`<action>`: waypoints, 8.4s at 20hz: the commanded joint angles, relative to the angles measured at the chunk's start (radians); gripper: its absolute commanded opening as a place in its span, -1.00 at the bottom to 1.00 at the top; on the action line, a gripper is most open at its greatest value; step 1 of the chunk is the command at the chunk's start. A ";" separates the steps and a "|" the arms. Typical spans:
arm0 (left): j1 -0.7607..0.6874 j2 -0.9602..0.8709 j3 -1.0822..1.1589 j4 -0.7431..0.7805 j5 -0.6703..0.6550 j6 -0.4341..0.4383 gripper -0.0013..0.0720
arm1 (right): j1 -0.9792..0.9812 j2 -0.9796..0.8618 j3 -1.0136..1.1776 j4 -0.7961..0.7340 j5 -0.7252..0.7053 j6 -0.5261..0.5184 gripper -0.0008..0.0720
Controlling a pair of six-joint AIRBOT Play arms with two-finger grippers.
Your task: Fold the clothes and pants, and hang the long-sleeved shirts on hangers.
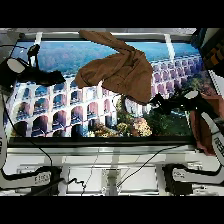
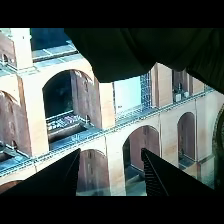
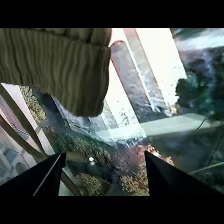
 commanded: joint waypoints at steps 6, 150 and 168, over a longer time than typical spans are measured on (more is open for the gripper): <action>-0.005 -0.003 0.000 0.000 0.103 0.000 0.23 | 0.003 -0.174 0.166 0.054 -0.050 0.012 0.53; 0.389 -0.297 -0.163 -0.330 0.533 0.307 0.60 | -0.298 -0.004 0.535 -0.525 0.159 -0.132 0.25; 0.283 -0.169 -0.162 0.073 0.421 0.194 0.59 | -0.298 -0.004 0.535 -0.524 0.168 -0.132 0.25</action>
